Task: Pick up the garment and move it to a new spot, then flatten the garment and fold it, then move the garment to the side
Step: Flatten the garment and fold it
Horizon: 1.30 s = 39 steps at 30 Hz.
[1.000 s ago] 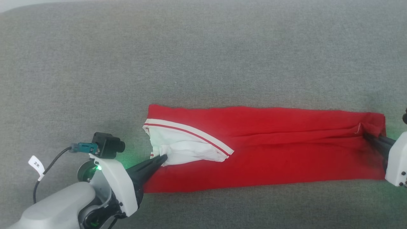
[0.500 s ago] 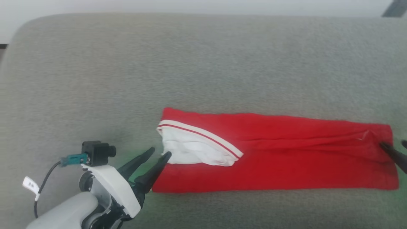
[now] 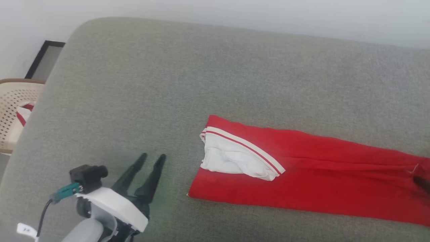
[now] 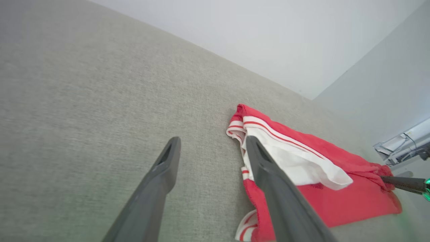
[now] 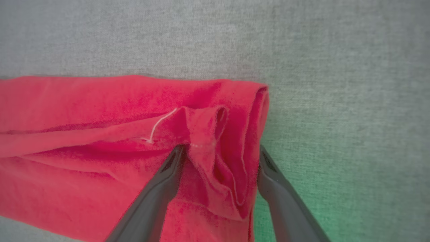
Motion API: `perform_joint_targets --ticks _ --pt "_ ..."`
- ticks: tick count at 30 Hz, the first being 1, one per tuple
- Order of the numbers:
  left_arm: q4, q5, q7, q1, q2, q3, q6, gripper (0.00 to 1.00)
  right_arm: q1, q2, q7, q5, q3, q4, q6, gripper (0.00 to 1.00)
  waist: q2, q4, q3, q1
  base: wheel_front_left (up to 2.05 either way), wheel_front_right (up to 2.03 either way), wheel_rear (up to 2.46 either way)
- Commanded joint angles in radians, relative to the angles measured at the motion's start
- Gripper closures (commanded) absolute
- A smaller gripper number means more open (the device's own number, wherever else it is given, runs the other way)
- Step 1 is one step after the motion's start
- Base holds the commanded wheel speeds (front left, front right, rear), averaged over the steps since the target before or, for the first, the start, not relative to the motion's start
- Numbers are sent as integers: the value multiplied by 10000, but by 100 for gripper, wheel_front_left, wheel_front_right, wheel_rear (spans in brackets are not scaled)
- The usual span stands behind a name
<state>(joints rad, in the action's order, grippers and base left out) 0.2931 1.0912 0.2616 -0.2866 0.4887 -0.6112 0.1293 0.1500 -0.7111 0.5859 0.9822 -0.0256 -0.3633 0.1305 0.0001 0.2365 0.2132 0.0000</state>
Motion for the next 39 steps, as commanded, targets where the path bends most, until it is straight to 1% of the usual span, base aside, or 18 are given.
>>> perform_joint_targets --ticks 1,3,5,7,10,11,15,16,17,18,21,25,29,32,34,39 --pt "16 -431 40 173 -125 304 19 0 -5 214 132 -98 -89 -117 3 0 -1 147 -100 0 0 0 0" --pt "104 -1218 41 464 -343 1060 19 0 53 334 313 -228 -107 -213 3 0 -1 196 -131 0 0 0 0" --pt "168 -2424 41 663 -551 1735 19 0 129 471 503 -353 -94 -283 5 0 -1 217 -152 0 0 0 0" --pt "36 -3456 41 866 -964 2511 19 0 181 608 725 -523 -86 -388 5 0 -1 224 -166 0 0 0 0" --pt "-336 -5077 41 1175 -1389 3591 0 0 220 784 978 -726 -76 -457 5 0 -1 186 -175 0 0 0 0" --pt "-635 -6091 41 1412 -1753 4144 -12 0 262 940 1092 -858 -45 -486 5 0 -1 145 -185 0 0 0 0" --pt "-1201 -7560 42 1746 -2288 4927 0 0 306 1254 1244 -1160 26 -608 5 0 -1 51 -194 0 0 0 0" --pt "-1239 -7827 42 1829 -2389 5049 3 0 335 1338 1247 -1226 36 -607 5 35 -1 25 -194 0 0 0 0" --pt "-1262 -7972 42 1887 -2501 5137 7 0 367 1401 1175 -1295 89 -604 6 75 -1 -4 -190 0 0 0 0" --pt "-1299 -8108 42 1911 -2594 5199 10 0 408 1459 1149 -1358 119 -615 5 100 -1 -34 -181 0 0 0 0" --pt "-1314 -8267 42 2036 -2688 5355 13 0 523 1573 1098 -1501 254 -604 3 100 -1 -171 -167 0 0 0 0" --pt "-1363 -8267 42 2167 -2684 5552 16 0 739 1469 836 -1648 699 -599 -11 100 -1 -479 -122 0 0 0 0" --pt "-1451 -8261 42 2282 -2605 5715 17 0 1033 1272 506 -1866 1235 -567 -9 100 -1 -935 8 0 0 0 0" --pt "-1563 -8309 42 2342 -2571 5788 18 0 1196 979 205 -2081 1753 -718 -7 100 -1 -1280 141 0 0 0 0" --pt "-1603 -8298 42 2328 -2582 5794 18 0 1338 693 -119 -2313 2299 -1015 -7 100 -1 -1454 236 0 0 0 0" --pt "-1727 -8343 42 2121 -2522 5724 18 0 1500 107 -1001 -3190 3469 -1838 -4 100 -1 -1664 314 0 0 0 0"
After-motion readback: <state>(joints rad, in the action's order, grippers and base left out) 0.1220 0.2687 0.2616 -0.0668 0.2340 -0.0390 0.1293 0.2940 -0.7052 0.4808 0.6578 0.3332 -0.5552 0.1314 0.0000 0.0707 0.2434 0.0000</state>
